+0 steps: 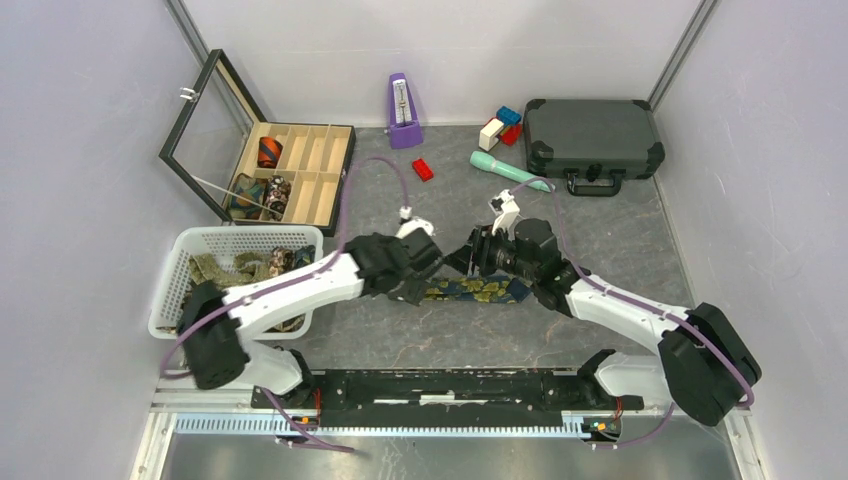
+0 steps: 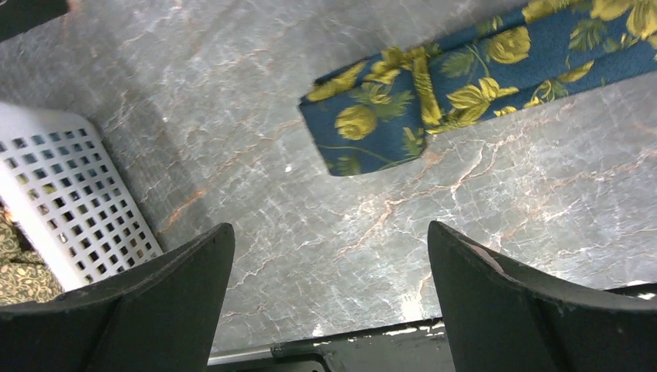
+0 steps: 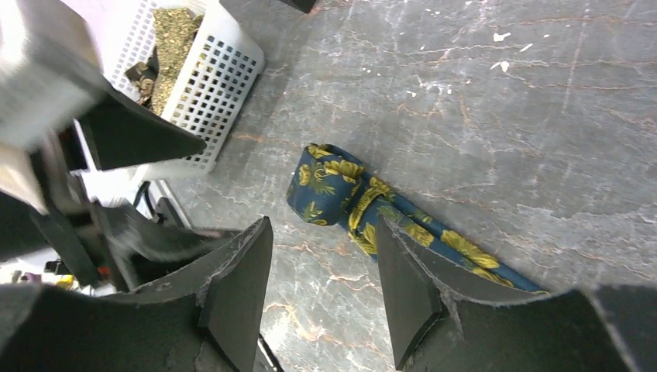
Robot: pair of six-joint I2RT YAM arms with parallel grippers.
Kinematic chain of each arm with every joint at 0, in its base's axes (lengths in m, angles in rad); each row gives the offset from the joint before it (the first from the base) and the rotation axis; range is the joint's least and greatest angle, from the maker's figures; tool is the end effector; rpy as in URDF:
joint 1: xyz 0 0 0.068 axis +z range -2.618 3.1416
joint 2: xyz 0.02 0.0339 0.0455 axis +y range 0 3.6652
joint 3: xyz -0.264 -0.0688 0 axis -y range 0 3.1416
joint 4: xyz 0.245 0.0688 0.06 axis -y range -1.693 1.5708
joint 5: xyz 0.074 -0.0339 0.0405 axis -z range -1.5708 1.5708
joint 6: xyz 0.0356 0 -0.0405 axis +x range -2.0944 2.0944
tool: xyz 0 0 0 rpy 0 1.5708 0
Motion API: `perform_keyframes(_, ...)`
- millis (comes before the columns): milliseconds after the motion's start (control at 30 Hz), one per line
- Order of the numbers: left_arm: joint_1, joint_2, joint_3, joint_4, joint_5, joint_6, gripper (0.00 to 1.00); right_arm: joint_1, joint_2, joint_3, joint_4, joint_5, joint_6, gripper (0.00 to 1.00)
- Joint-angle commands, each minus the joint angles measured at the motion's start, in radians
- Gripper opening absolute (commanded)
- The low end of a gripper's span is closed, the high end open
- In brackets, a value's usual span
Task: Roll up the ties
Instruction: Roll the tie at the center of the board.
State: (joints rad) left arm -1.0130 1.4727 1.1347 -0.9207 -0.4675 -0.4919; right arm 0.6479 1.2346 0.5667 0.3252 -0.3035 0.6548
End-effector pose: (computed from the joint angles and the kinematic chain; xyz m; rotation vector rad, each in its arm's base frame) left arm 0.1606 -0.2271 0.2509 0.5744 2.5315 0.1720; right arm 0.2042 0.1679 0.2218 -0.2155 2.0658 1.1337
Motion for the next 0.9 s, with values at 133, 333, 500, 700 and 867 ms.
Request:
perform_keyframes(133, 0.246, -0.299, -0.169, 0.108, 0.158, -0.005, 0.97, 0.109, 0.097, 0.085, 0.072, 0.004, 0.067, 0.64)
perform_keyframes(333, 0.367, -0.358, -0.266, 0.191, 0.228, -0.021, 0.93, 0.174, 0.195, 0.146, 0.054, 0.056, 0.077, 0.58)
perform_keyframes(500, 0.383, -0.348, -0.297, 0.253, 0.267, -0.061, 0.92, 0.194, 0.265, 0.179, 0.049, 0.083, 0.084, 0.47)
perform_keyframes(700, 0.388, -0.328, -0.347, 0.340, 0.314, -0.091, 0.90, 0.206, 0.324, 0.218, 0.027, 0.115, 0.076, 0.46)
perform_keyframes(867, 0.389, -0.319, -0.376, 0.379, 0.322, -0.098, 0.90, 0.211, 0.365, 0.238, 0.022, 0.120, 0.068, 0.46)
